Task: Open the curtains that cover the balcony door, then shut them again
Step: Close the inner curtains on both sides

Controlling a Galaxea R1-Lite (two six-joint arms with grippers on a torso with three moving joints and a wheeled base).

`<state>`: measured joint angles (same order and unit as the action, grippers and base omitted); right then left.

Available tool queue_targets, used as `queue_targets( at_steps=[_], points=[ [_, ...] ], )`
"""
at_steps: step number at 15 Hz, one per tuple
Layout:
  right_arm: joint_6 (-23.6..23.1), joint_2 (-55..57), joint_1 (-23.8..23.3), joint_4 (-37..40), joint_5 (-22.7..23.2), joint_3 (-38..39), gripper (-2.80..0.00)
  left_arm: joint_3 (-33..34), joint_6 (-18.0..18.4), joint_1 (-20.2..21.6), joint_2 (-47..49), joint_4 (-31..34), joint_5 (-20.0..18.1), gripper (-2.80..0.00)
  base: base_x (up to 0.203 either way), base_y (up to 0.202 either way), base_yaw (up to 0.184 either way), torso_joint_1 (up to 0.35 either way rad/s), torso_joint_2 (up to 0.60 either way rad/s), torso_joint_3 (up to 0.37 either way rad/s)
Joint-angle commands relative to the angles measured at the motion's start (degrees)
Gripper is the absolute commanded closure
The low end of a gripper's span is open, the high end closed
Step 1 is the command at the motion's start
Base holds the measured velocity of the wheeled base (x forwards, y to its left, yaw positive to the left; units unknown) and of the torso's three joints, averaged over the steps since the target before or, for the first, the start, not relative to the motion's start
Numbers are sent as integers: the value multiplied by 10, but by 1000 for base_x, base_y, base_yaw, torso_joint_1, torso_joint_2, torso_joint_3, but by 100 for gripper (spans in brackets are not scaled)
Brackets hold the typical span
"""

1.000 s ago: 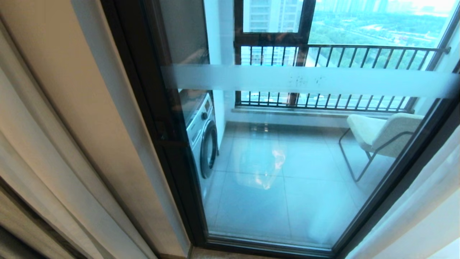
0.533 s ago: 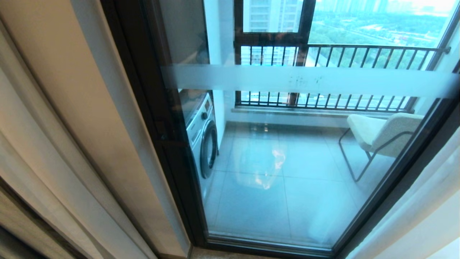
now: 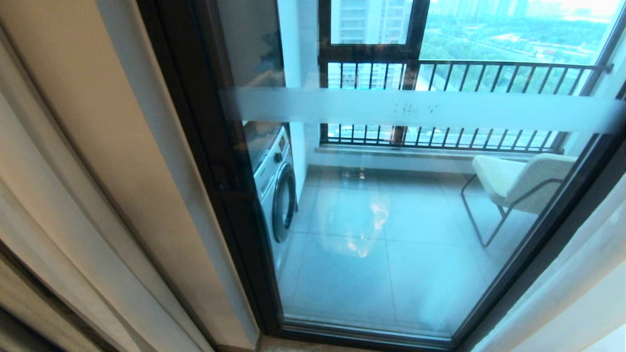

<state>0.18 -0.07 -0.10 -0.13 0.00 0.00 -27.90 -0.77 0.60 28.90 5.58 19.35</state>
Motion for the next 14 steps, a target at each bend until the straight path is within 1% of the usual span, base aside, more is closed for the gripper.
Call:
queue_targets(
  at_steps=[1, 4, 6, 7, 9, 10, 12, 14],
  points=[
    [0, 1, 0, 0, 0, 0, 0, -43, 1, 1, 71, 0, 33, 0, 0, 0, 0, 0, 0, 0],
    [0, 1, 0, 0, 0, 0, 0, -118, 2, 3, 157, -10, 80, 0, 0, 0, 0, 0, 0, 0],
    [0, 1, 0, 0, 0, 0, 0, -169, 10, 4, 223, -40, 113, 0, 0, 0, 0, 0, 0, 0],
    [0, 1, 0, 0, 0, 0, 0, -182, 15, 4, 249, -68, 127, -280, 0, 0, 0, 0, 0, 0],
    [0, 1, 0, 0, 0, 0, 0, -201, 30, 9, 293, -139, 156, -280, 0, 0, 0, 0, 0, 0],
    [0, 1, 0, 0, 0, 0, 0, -211, 37, 19, 306, -162, 170, -280, 0, 0, 0, 0, 0, 0],
    [0, 1, 0, 0, 0, 0, 0, -228, 43, 57, 327, -186, 178, -280, 0, 0, 0, 0, 0, 0],
    [0, 1, 0, 0, 0, 0, 0, -238, 45, 100, 334, -196, 179, -280, 0, 0, 0, 0, 0, 0]
  ],
)
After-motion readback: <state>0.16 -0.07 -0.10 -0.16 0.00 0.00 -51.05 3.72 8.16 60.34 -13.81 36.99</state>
